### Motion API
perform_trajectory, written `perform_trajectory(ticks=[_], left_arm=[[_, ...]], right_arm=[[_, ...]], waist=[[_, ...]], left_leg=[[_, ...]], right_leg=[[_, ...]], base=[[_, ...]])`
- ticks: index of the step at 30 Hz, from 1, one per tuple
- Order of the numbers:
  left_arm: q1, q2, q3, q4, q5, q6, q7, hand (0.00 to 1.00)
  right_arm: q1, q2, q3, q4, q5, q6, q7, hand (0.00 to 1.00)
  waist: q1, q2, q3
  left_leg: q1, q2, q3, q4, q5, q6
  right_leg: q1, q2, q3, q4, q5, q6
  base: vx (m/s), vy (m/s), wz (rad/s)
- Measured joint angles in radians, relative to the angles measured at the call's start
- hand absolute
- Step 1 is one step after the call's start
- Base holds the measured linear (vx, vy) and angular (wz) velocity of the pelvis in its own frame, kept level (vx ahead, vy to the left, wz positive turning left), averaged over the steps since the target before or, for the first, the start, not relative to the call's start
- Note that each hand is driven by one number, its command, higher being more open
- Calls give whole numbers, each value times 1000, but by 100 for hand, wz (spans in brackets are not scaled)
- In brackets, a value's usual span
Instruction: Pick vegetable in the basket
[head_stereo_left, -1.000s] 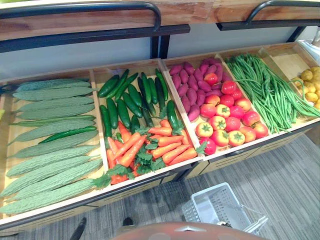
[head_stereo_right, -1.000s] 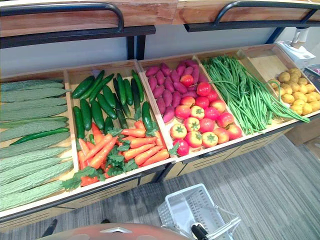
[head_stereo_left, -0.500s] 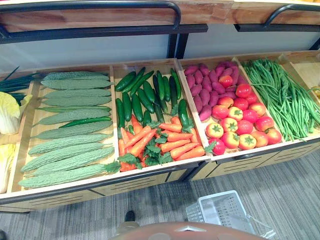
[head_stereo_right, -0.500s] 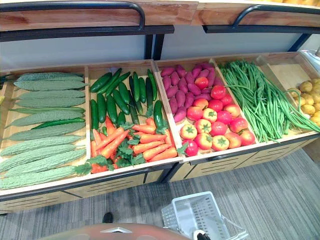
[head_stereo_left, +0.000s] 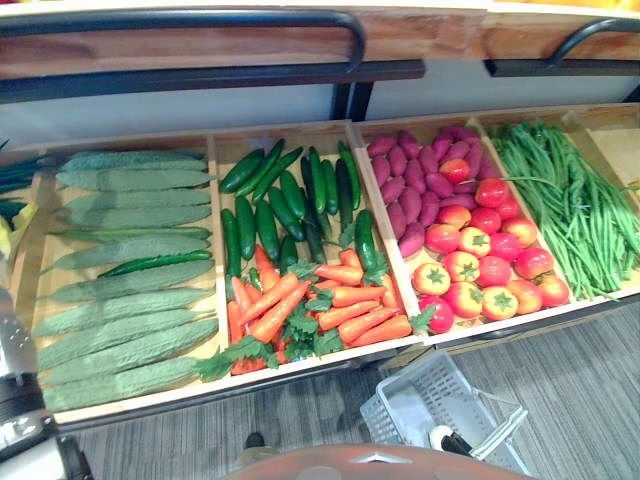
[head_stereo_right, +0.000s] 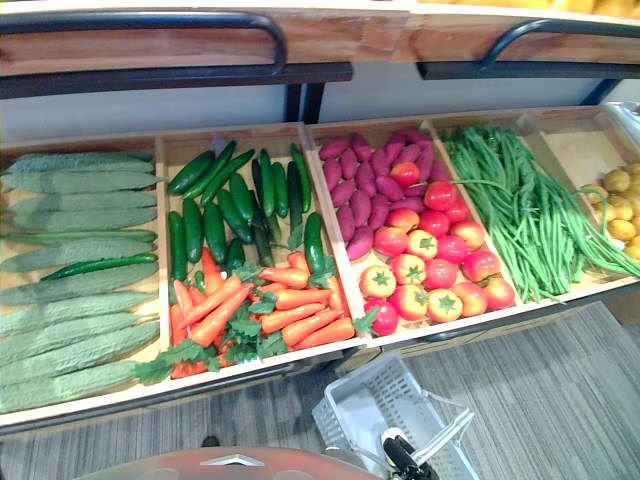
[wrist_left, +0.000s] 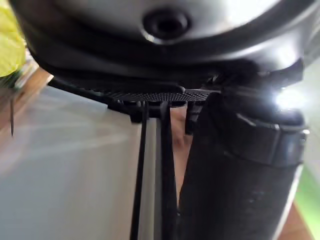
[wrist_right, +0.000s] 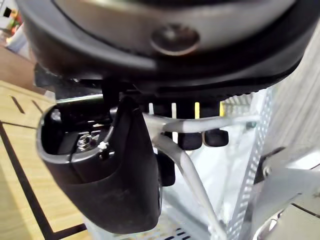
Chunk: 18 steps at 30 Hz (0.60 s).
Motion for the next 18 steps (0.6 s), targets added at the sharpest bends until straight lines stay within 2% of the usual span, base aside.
perform_trajectory(ticks=[1,6,9,13,18], left_arm=[[5,-5,-30,3,-9,11,-11,100],[12,-5,-71,3,-49,40,-31,100],[56,-1,-114,-43,-76,46,-43,100],[199,-1,-238,-246,-78,50,-98,100],[299,-22,-340,-406,-80,50,-179,100]], right_arm=[[15,-15,-7,10,-3,10,0,0],[33,-34,-2,10,-4,16,14,0],[40,-34,-2,11,-4,16,19,0],[53,-29,-2,47,-4,14,21,0],[51,-32,-3,60,-4,6,21,0]], waist=[[10,22,-9],[29,43,-12],[30,42,-19],[55,20,-35],[59,22,-56]], left_leg=[[-4,23,-7,30,-15,-5],[-6,35,0,44,-16,-6],[-7,25,0,45,-24,-5],[-13,5,8,56,-37,-4],[-39,-7,7,74,-37,-2]], right_leg=[[11,19,1,6,-1,-3],[13,32,0,5,-7,-13],[14,22,0,5,-6,-11],[18,7,6,-1,2,1],[12,-5,8,-9,18,9]], base=[[68,-72,14],[9,-26,3],[-46,37,4],[-49,46,1],[-36,43,1]])
